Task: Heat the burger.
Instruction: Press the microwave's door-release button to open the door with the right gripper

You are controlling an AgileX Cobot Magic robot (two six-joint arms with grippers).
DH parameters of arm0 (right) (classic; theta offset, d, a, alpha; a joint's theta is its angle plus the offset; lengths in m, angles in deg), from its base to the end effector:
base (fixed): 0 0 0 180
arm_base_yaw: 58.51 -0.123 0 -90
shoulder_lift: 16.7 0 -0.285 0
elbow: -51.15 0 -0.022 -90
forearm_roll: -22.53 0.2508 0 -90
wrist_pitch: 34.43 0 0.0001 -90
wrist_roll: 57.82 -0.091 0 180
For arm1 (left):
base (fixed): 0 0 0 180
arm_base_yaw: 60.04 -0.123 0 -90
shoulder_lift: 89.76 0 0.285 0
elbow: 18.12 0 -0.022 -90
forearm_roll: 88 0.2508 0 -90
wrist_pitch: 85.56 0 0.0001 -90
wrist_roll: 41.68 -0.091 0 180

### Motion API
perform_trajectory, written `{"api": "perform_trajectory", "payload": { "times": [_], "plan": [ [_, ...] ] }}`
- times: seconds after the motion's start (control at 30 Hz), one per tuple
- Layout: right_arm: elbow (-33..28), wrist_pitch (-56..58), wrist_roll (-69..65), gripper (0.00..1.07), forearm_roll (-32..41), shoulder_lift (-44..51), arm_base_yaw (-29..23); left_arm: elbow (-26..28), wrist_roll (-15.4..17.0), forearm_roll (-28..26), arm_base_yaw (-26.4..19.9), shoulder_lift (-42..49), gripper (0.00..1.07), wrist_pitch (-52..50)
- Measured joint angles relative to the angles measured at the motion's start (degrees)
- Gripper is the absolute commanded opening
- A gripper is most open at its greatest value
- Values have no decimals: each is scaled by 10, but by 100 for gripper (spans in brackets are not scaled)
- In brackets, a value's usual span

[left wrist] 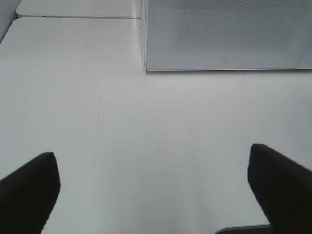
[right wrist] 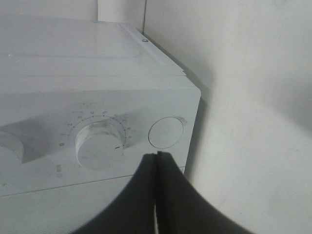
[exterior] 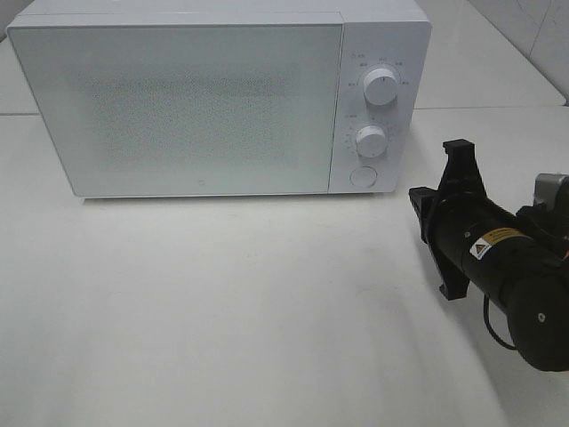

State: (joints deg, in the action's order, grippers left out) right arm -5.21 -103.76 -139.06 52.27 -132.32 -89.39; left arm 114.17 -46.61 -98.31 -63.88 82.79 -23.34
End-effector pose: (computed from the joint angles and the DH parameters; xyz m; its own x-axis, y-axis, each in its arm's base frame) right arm 0.2428 0.0960 0.1131 -0.0601 0.9950 -0.0792 0.2319 0.0911 0.9685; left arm -0.0083 -0.0150 0.2804 -0.4528 -0.0289 -0.8912 0.0753 0.9947 -0.0706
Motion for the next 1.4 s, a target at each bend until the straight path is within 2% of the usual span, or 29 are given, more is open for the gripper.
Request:
{"api": "perform_trajectory", "payload": {
  "times": [0.47,0.7,1.1,1.4],
  "plan": [
    [8,46,-48,0,6,0,0,0,0,0,0,0,98,0],
    [68,129,-34,0,13,-1,0,0,0,0,0,0,98,0],
    [150,154,-8,0,30,-57,0,0,0,0,0,0,98,0],
    [177,153,11,0,52,-78,0,0,0,0,0,0,98,0]
  ]
}}
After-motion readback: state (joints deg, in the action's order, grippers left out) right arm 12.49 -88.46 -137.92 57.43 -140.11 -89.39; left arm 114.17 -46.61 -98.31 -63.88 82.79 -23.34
